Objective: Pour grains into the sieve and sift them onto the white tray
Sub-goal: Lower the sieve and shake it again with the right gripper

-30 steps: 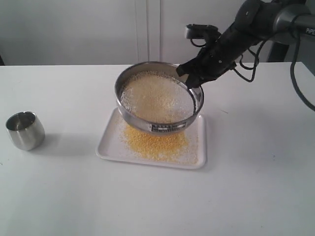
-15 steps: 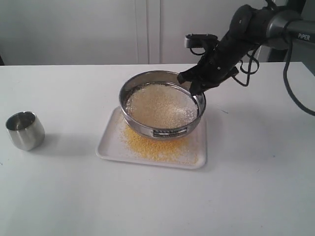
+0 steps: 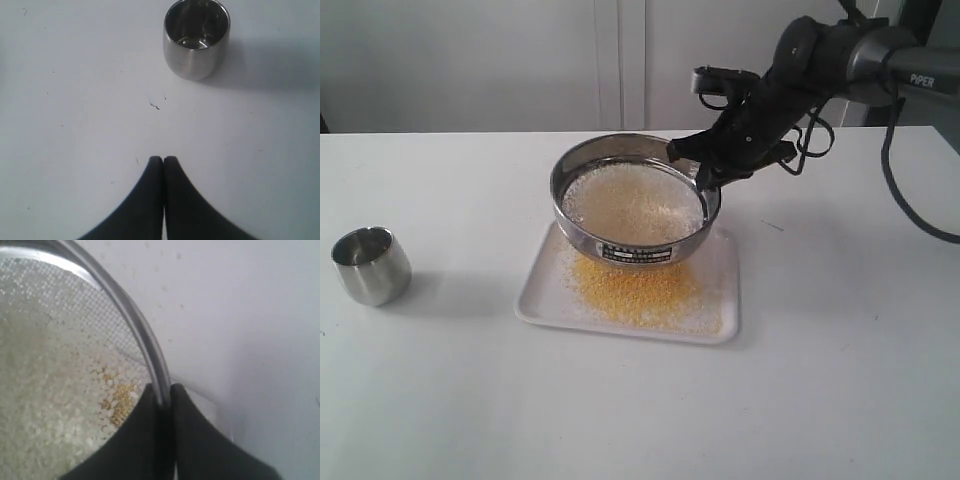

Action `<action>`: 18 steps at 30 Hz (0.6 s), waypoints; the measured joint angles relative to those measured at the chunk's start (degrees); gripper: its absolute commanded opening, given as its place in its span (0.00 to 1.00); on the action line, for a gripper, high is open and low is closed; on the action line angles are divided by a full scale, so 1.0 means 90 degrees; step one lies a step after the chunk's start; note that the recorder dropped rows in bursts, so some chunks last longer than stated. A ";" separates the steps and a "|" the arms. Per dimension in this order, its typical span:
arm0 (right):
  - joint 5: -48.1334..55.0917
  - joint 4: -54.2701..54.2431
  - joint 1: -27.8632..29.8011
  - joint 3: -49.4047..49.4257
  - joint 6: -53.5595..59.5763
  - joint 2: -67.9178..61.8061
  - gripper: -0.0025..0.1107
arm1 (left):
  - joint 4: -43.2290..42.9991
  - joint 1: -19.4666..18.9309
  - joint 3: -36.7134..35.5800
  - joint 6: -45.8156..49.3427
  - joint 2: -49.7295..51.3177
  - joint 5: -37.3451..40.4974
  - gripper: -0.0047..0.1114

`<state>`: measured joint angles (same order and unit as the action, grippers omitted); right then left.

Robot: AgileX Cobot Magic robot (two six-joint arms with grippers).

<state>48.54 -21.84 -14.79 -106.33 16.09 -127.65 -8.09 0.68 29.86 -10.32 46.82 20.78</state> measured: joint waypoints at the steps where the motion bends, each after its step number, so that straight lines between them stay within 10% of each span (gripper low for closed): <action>1: 0.0047 -0.0125 0.0001 0.0000 0.0707 0.0002 0.02 | 0.0000 0.0000 0.0000 0.0000 0.0000 0.0000 0.04; 15: 0.0279 0.0094 0.0057 0.0014 -0.0022 -0.0082 0.02 | 0.0000 0.0000 0.0000 0.0000 0.0000 0.0000 0.04; 18: 0.0516 -0.0338 0.0085 0.0014 0.1725 -0.0107 0.02 | 0.0000 0.0000 0.0000 0.0000 0.0000 0.0000 0.04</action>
<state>53.19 -24.88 -14.03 -106.21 31.62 -128.62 -8.09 0.68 29.86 -10.32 46.82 20.78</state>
